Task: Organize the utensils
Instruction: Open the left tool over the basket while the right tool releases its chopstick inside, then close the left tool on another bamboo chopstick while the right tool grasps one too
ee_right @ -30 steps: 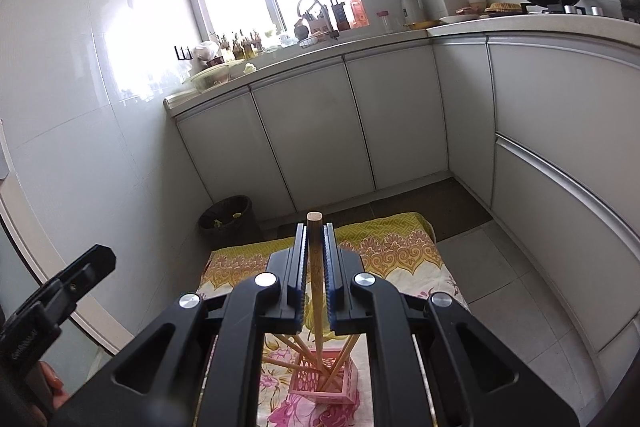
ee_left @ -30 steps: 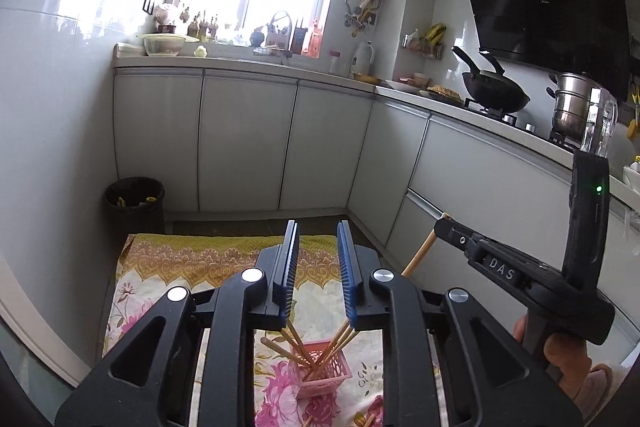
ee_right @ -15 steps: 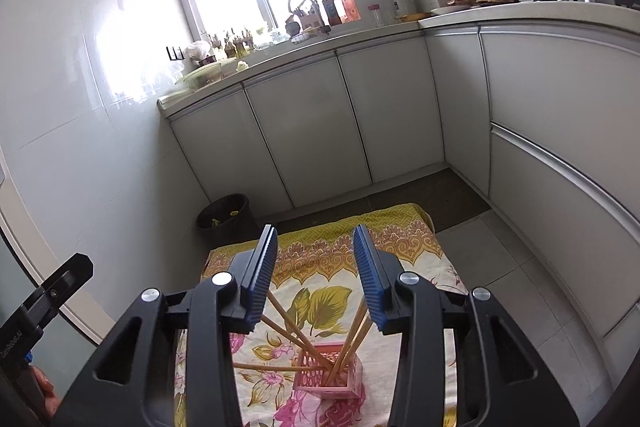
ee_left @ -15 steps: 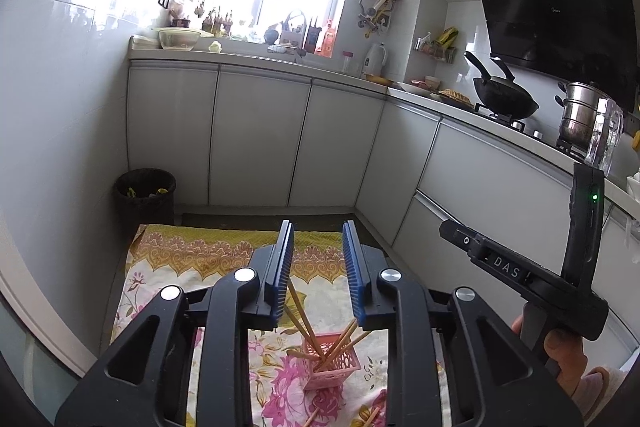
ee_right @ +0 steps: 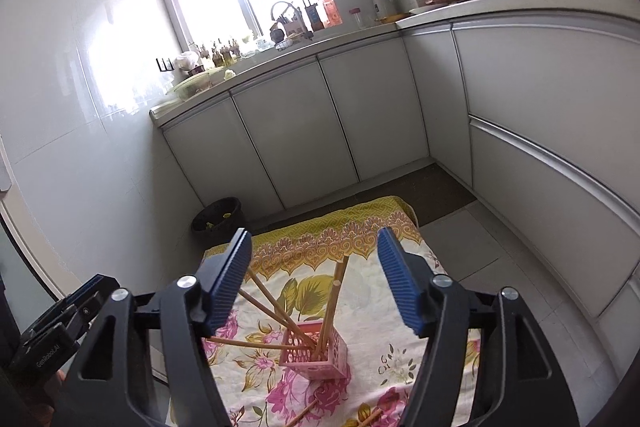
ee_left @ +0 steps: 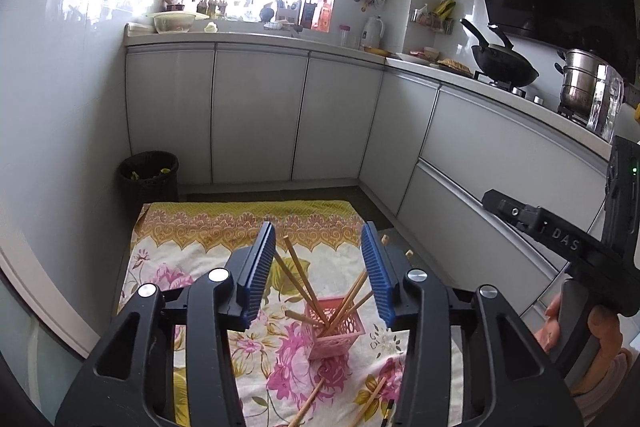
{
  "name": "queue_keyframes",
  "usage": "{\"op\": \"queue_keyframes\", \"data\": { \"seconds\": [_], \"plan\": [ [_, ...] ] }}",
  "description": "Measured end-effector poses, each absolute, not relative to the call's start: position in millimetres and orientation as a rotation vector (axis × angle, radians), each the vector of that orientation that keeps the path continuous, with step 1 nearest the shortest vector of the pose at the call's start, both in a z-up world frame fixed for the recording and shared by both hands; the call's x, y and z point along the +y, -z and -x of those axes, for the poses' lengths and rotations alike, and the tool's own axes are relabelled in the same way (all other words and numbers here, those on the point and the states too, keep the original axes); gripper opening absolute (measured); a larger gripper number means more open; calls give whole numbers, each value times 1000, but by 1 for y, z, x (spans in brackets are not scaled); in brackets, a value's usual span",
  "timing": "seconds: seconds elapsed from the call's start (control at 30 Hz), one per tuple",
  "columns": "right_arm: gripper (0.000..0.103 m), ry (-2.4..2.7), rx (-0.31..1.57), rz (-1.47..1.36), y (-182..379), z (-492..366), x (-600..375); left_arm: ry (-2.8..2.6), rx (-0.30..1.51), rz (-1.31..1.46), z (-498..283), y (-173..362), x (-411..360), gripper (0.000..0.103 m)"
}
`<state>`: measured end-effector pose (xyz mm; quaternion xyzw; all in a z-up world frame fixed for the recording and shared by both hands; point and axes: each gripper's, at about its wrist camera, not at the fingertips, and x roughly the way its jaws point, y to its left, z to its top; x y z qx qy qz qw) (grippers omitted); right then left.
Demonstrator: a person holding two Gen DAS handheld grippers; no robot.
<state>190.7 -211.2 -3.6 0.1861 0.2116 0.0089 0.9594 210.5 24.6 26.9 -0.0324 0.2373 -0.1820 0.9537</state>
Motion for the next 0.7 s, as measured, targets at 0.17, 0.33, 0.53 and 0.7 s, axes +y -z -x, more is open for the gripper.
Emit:
{"op": "queue_keyframes", "data": {
  "seconds": [0.17,0.33,0.53,0.7],
  "plan": [
    [96,19,438,-426,31,-162,-227,353,546,26,-200,-1,24,89],
    [96,56,533,-420,65,-145,-232,353,635,-32,-195,26,21,96],
    [96,60,635,-414,108,-128,-228,363,769,-106,-196,66,12,96],
    [96,33,753,-489,146,-115,-229,366,936,-250,-195,115,1,96]
  ]
}}
